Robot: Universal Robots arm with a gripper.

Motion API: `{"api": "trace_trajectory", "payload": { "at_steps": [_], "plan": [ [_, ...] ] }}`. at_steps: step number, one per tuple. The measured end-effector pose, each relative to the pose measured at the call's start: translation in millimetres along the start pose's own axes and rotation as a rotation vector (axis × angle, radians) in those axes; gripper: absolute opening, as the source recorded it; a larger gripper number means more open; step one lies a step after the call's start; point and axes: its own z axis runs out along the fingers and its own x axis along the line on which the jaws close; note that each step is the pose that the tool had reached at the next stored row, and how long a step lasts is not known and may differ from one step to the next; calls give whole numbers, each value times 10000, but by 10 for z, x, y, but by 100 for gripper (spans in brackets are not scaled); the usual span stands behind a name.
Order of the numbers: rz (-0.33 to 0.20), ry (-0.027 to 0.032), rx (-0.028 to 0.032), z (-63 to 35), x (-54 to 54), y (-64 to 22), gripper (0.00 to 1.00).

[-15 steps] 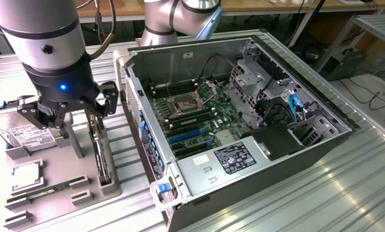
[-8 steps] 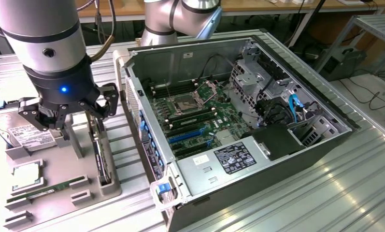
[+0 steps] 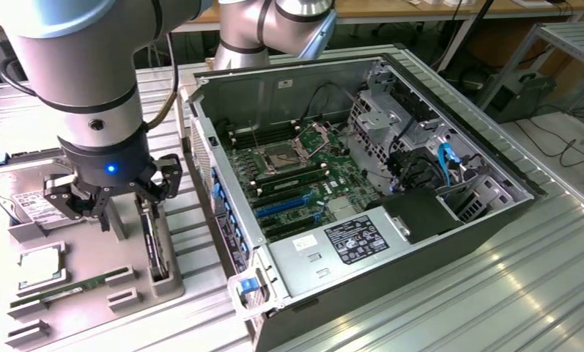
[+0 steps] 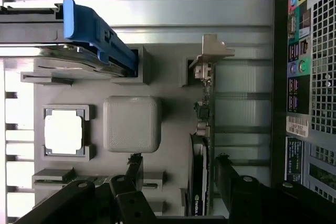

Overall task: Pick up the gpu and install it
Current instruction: 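Pick up the gpu and move the gpu toward the slot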

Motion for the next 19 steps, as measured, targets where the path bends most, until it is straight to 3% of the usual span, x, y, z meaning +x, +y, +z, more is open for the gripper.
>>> {"api": "trace_trajectory", "payload": {
  "at_steps": [7,8,10,11,13,15,19],
  "plan": [
    [-1,1,2,4,-9,0,66],
    [0,1,2,1,-107,-1,66],
    [0,1,3,4,-134,-1,66],
    [-1,-9,1,36,-137,-3,66],
    [-1,-18,2,400,-158,-25,66],
    [-7,-119,7,428,-161,-27,66],
    [-7,-141,6,434,-160,-27,66]
  ]
}}
